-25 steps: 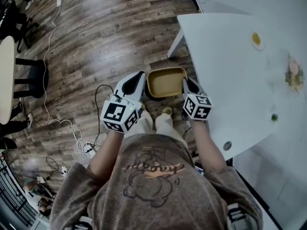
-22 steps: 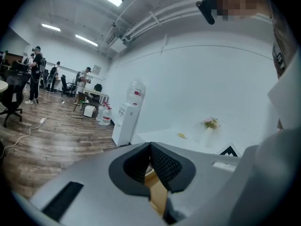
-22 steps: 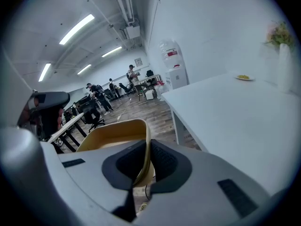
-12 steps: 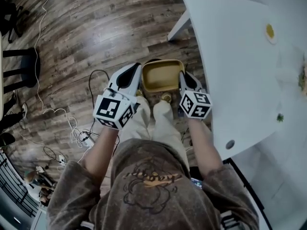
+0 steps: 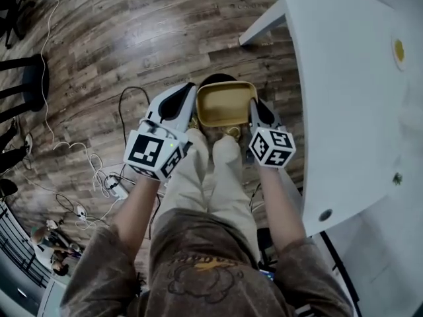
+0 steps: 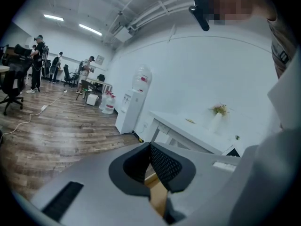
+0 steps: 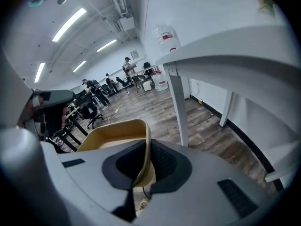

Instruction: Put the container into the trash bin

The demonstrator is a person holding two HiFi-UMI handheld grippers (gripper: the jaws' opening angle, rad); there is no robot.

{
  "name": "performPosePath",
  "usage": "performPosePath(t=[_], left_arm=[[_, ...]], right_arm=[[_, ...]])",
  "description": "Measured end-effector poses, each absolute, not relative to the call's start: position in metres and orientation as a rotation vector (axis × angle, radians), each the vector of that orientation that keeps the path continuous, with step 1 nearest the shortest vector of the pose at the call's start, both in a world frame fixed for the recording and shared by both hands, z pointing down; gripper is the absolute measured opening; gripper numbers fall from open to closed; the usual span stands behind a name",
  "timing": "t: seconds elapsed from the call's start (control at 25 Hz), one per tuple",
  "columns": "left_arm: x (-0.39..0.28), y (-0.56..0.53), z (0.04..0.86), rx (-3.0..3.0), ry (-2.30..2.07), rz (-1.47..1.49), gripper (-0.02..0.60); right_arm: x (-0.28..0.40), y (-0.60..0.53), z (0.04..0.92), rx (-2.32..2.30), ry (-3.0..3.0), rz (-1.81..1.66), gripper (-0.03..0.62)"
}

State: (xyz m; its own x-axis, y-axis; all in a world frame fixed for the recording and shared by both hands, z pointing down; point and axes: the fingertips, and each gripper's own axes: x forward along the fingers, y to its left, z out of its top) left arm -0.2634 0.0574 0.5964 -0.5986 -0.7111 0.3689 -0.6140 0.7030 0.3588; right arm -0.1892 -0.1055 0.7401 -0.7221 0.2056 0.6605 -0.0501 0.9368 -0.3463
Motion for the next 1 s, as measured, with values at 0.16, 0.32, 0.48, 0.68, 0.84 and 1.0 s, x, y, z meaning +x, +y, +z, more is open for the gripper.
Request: performPosePath(t=[0.16,0.32,0.48,0.68,0.84,1.0], left_arm=[[-0.270,0.057,0.633,1.011,-2.406,-0.268,0.003],[-0.270,0.050,0.670,1.025,-2.383,-0.265,0.003],[-0.269,0.045,0.704,1.031,-2.372,-0.259,0.003],[-0.268,0.046,0.744,1.034,-2.354,-0.251,0.003],[-0.265,0.045,0.779,1.045,-2.332,-0.264,0.003],[-0.262,0.042,0.799,1.047,-2.323,-0.271,0.003]], right_arm=[[-0.188,-0.107,0.781,-0.089,-2.313,0.455,0.031],[-0.182,-0.109,0.826,-0.073,-2.285,0.463,0.031],[-0.178,-0.111,0.863,-0.073,-2.268,0.465,0.031],[-0.174,-0.108,0.900,-0.072,-2.249,0.479,0.030],[-0.172,-0.107,0.932,-0.069,-2.242,0.478,0.031],[-0.170,-0.110,0.959,-0.057,-2.234,0.470,0.031]])
